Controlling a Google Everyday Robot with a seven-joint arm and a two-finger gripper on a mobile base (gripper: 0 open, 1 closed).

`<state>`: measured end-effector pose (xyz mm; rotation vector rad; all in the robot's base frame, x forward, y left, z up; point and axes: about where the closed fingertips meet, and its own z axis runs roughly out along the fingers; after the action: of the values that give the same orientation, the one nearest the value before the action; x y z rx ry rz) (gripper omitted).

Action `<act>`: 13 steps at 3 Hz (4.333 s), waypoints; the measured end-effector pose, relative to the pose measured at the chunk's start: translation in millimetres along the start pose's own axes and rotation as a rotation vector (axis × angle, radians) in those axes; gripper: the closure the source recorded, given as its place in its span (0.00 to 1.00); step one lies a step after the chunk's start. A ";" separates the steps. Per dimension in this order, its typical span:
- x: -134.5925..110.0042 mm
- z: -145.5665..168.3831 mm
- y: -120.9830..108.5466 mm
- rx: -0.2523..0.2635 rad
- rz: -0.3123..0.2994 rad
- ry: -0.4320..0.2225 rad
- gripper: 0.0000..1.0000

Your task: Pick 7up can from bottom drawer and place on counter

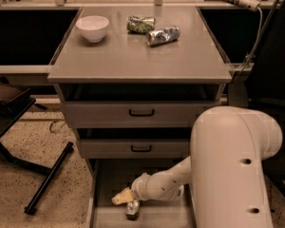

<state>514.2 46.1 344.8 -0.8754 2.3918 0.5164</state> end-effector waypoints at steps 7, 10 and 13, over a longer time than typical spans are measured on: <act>82.3 150.1 -57.5 0.210 0.363 -0.191 0.00; 158.5 163.0 -44.7 0.247 0.361 -0.058 0.18; 159.5 163.1 -44.7 0.248 0.364 -0.054 0.15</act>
Offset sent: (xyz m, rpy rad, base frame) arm 0.0625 0.0177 -0.1169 0.1849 -0.1630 -0.3941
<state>498.8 22.4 114.1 -0.3155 2.5064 0.3590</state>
